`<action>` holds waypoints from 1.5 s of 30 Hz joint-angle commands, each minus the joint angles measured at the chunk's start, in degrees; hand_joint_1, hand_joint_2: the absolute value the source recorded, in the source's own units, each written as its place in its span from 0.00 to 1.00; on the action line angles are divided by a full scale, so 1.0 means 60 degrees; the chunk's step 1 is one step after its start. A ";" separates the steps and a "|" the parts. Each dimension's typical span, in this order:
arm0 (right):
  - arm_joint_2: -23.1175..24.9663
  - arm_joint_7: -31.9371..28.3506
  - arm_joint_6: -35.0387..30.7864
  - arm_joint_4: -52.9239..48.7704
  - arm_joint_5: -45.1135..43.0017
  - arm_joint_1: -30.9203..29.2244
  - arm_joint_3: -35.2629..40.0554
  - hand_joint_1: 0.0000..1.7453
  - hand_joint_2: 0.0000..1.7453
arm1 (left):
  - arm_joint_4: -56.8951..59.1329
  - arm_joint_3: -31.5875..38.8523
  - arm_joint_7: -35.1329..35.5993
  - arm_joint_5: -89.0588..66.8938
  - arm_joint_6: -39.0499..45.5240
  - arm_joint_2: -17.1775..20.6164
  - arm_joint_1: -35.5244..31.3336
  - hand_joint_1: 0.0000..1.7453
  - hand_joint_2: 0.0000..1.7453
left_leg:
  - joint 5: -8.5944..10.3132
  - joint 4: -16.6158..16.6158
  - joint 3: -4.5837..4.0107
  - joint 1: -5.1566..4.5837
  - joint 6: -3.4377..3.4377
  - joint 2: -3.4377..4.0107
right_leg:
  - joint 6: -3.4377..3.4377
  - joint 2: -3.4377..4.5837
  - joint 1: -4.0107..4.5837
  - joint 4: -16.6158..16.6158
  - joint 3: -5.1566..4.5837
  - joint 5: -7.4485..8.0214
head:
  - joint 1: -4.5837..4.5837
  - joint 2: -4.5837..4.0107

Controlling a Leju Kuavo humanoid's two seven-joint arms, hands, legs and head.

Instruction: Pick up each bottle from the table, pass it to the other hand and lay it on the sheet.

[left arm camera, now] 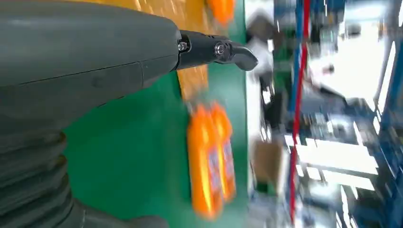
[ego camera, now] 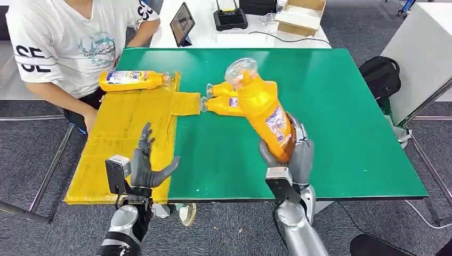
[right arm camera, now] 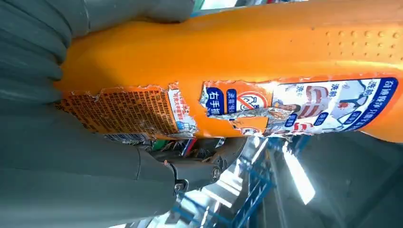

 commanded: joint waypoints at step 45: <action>0.0944 -0.0220 0.1781 0.4709 0.1790 -0.0398 0.3613 1.00 1.00 | -0.0512 -0.2082 0.0746 0.2453 -0.3325 0.0288 0.0011 0.86 1.00 | -0.0008 -0.0015 0.0034 0.0006 0.0008 -0.0002 | -0.0025 -0.0017 0.0011 -0.0011 0.0033 -0.0014 | 0.0007 0.0000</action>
